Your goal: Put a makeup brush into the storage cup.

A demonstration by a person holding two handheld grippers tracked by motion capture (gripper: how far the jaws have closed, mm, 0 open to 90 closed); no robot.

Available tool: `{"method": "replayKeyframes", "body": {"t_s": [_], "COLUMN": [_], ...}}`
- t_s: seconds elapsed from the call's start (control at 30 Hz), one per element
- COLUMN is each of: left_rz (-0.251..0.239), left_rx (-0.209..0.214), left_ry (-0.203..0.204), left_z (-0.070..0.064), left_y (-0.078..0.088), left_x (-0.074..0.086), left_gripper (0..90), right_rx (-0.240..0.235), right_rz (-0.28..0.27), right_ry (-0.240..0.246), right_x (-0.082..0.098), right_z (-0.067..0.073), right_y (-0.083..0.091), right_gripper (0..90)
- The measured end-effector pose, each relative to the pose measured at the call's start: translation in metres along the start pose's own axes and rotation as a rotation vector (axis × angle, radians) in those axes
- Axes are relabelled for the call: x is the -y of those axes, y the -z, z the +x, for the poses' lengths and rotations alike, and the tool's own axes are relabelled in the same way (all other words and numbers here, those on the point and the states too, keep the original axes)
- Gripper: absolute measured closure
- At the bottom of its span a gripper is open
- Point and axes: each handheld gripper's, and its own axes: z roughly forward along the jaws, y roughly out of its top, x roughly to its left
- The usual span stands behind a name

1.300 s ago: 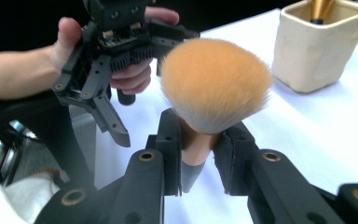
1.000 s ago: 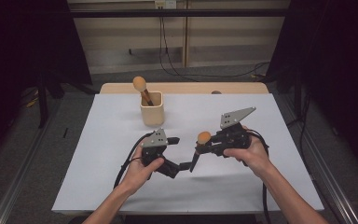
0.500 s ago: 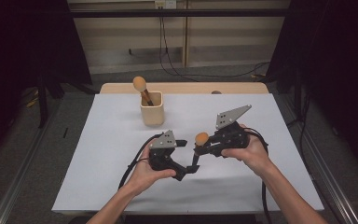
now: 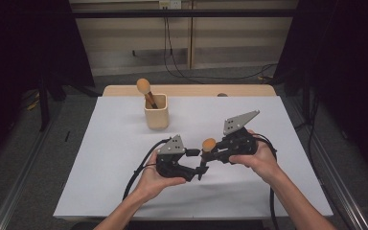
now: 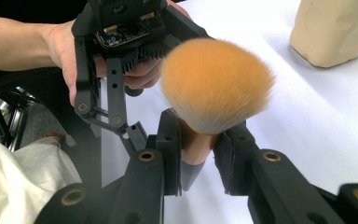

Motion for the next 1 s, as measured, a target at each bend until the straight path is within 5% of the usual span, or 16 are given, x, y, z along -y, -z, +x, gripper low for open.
{"method": "replayKeyframes", "body": {"t_s": [0.23, 0.7, 1.0], "left_rz": [-0.017, -0.052, -0.055], "left_rx": [0.024, 0.062, 0.070], "left_ry": [0.009, 0.038, 0.020], "left_z": [-0.0012, 0.0007, -0.0004], "left_y": [-0.0016, 0.0003, 0.0009], "left_x": [0.0018, 0.0012, 0.0008], "left_gripper": [53.9, 68.6, 73.6], "right_rx": [-0.004, -0.018, -0.031], "right_rz": [-0.013, -0.031, -0.043], "right_ry": [-0.001, -0.004, -0.011], "right_x": [-0.0011, -0.0010, -0.0002], "right_z": [0.0014, 0.0024, 0.0013], "right_y": [0.0012, 0.0000, 0.0004], "right_gripper": [73.0, 73.0, 73.0]}}
